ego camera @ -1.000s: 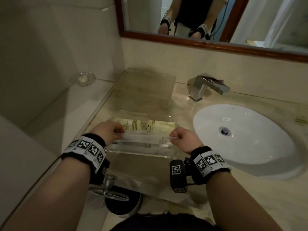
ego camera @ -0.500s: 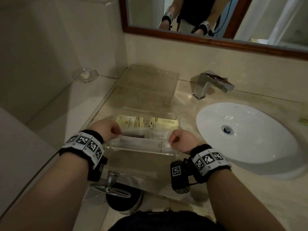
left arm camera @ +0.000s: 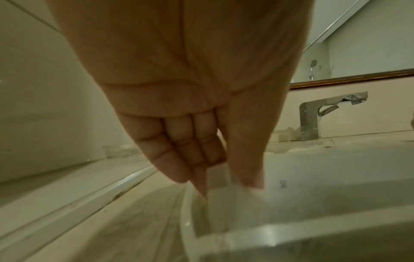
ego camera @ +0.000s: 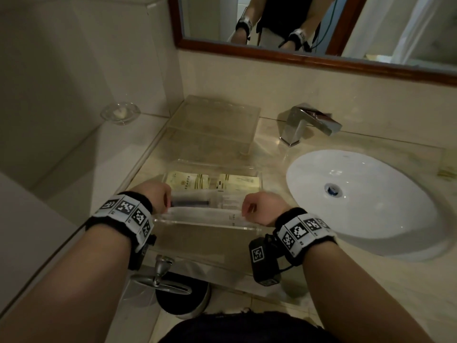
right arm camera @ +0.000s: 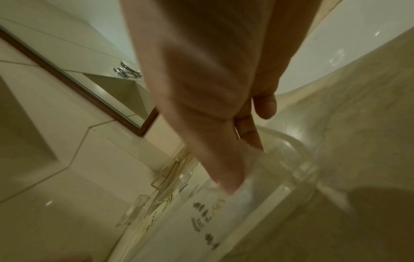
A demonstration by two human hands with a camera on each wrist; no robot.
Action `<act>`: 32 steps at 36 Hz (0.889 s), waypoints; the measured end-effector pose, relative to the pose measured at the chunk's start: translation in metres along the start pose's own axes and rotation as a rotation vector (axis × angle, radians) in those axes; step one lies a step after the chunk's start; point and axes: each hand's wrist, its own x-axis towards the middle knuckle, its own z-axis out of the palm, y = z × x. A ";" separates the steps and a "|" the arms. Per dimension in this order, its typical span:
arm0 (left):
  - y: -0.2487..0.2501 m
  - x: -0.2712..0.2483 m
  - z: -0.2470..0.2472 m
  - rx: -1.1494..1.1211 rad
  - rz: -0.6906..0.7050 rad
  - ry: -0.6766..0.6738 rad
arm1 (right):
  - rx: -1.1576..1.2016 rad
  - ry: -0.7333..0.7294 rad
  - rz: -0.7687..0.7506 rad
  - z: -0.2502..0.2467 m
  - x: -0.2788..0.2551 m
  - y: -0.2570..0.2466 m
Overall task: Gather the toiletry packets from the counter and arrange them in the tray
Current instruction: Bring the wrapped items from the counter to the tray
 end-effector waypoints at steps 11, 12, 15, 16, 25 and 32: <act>0.032 0.008 0.001 -0.095 0.177 -0.020 | -0.088 -0.022 -0.092 -0.004 -0.003 0.009; 0.032 0.008 0.003 -0.081 0.174 -0.027 | -0.112 -0.025 -0.100 -0.004 -0.003 0.009; 0.029 0.009 0.003 -0.042 0.158 -0.024 | -0.165 -0.041 -0.117 -0.005 -0.005 0.008; 0.028 0.010 0.002 -0.033 0.150 -0.026 | -0.162 -0.041 -0.123 -0.006 -0.005 0.007; 0.041 0.018 -0.008 -0.048 0.174 0.015 | -0.087 -0.018 -0.114 -0.007 -0.002 0.009; 0.082 0.027 -0.025 -0.102 0.286 0.083 | 0.133 0.162 -0.044 -0.025 -0.008 0.031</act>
